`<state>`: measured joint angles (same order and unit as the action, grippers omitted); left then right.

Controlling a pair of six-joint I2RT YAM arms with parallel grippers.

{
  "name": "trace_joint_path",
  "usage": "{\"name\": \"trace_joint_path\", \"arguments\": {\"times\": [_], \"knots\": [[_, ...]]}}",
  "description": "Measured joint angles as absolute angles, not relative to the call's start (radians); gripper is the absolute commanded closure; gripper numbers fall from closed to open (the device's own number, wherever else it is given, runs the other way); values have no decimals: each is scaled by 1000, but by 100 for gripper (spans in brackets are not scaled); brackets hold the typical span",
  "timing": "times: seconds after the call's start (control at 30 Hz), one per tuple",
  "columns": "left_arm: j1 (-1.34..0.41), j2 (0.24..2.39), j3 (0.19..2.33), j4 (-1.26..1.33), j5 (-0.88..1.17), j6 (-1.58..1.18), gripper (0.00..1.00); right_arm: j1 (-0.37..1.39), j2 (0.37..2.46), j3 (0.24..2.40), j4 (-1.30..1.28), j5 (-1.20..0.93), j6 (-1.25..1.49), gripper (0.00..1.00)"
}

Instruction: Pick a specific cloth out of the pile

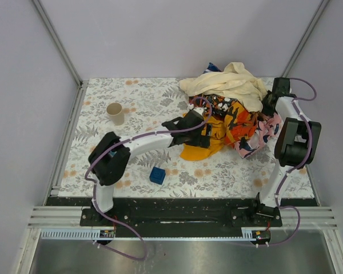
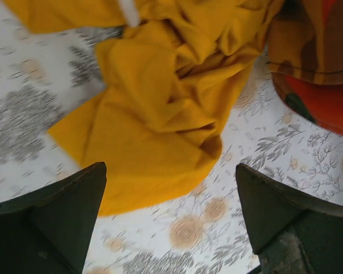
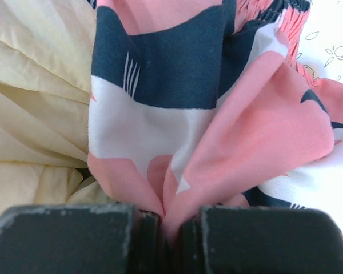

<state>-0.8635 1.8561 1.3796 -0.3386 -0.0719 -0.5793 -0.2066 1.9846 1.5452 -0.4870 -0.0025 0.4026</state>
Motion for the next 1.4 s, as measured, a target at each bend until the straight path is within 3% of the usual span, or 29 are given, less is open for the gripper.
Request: {"name": "trace_joint_path", "arguments": {"times": [0.23, 0.33, 0.4, 0.43, 0.67, 0.83, 1.03, 1.13, 1.4], "knots": [[-918, 2140, 1634, -404, -97, -605, 2, -222, 1956, 1474, -403, -21, 422, 100], [-930, 2209, 1705, -447, -143, -616, 48, -226, 1942, 1441, -364, -22, 434, 100], [-934, 2224, 1733, -465, -163, -628, 89, -228, 1935, 1425, -346, -21, 440, 100], [-935, 2233, 1741, -474, -174, -637, 100, -229, 1932, 1419, -340, -21, 443, 100], [-937, 2133, 1656, -549, -328, -619, 100, -245, 1929, 1401, -318, -22, 479, 100], [-928, 1693, 1423, -600, -493, -555, 100, -271, 1929, 1392, -315, -30, 515, 100], [-805, 1269, 1414, -460, -578, -465, 100, -296, 1929, 1374, -307, -25, 546, 100], [-734, 1245, 1464, -410, -598, -421, 100, -302, 1929, 1369, -306, -16, 555, 100], [-613, 1473, 1641, -424, -501, -341, 100, -319, 1929, 1356, -302, 6, 562, 100]]}}
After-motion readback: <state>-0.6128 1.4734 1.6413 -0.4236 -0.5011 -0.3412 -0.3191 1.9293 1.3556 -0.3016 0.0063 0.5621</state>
